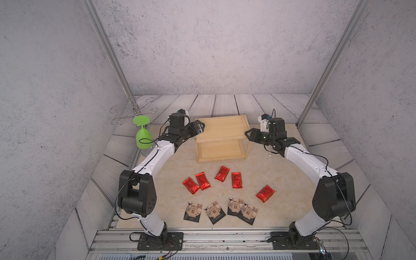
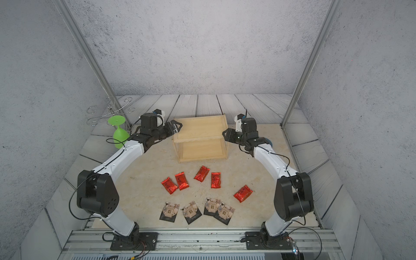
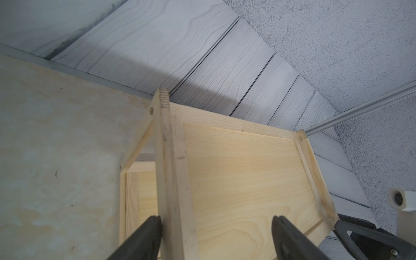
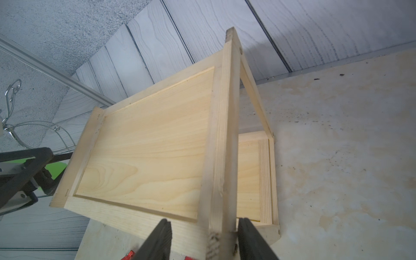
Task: Place the tea bags on the shelf by color
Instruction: Move the shelf to the center of the board.
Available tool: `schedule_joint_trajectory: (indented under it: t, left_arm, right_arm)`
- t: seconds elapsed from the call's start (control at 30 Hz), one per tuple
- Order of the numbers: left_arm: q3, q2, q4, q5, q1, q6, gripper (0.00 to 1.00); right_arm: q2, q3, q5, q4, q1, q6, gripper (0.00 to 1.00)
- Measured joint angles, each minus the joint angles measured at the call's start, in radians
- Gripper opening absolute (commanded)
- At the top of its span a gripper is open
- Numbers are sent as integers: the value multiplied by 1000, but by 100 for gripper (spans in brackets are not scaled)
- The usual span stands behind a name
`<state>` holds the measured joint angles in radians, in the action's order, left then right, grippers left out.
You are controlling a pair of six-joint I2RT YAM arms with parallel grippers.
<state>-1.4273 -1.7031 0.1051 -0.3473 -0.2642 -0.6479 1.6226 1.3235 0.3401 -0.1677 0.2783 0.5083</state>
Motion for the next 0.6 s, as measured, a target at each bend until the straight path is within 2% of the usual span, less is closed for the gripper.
schedule_joint_trajectory:
  t: [0.37, 0.57, 0.6]
  left_arm:
    - [-89, -81, -11, 24, -1, 11, 84]
    - [-48, -63, -30, 86, -2, 24, 100]
    - [-39, -54, -26, 102, -2, 32, 99]
  right_arm:
    - [81, 77, -44, 8, 0, -7, 53]
    - [84, 82, -74, -10, 0, -25, 61]
    - [82, 84, -86, -21, 0, -31, 63]
